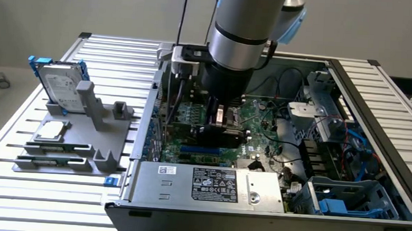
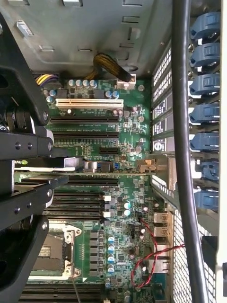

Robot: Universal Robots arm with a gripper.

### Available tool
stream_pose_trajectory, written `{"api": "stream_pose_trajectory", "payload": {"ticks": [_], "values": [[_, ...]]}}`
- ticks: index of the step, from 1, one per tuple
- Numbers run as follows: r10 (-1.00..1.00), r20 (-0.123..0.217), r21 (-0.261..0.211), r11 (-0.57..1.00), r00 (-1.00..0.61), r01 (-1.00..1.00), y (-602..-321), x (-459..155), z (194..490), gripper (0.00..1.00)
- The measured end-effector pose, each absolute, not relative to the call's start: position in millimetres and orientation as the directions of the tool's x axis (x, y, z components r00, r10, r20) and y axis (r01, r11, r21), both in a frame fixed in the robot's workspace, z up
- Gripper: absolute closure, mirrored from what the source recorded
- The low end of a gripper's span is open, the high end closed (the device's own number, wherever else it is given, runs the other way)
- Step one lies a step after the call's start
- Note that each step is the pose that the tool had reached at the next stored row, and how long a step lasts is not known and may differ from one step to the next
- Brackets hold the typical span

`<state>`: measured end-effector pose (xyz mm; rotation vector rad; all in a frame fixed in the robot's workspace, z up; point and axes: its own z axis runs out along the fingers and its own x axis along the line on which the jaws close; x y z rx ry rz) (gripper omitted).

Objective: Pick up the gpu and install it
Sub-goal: 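Insert the gpu into the slot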

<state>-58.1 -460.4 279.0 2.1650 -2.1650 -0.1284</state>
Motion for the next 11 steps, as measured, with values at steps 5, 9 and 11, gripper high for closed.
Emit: {"api": "stream_pose_trajectory", "payload": {"ticks": [5,9,11], "values": [[-1.000,-0.004,0.113,0.003,-0.003,-0.994,-460.5,-61.8,276.2,0.74],[-1.000,-0.005,0.113,0.003,-0.004,-0.994,-460.4,-61.9,274.5,0.74],[-1.000,-0.005,0.113,0.003,-0.004,-0.994,-460.4,-62.4,273.3,0.74]]}}
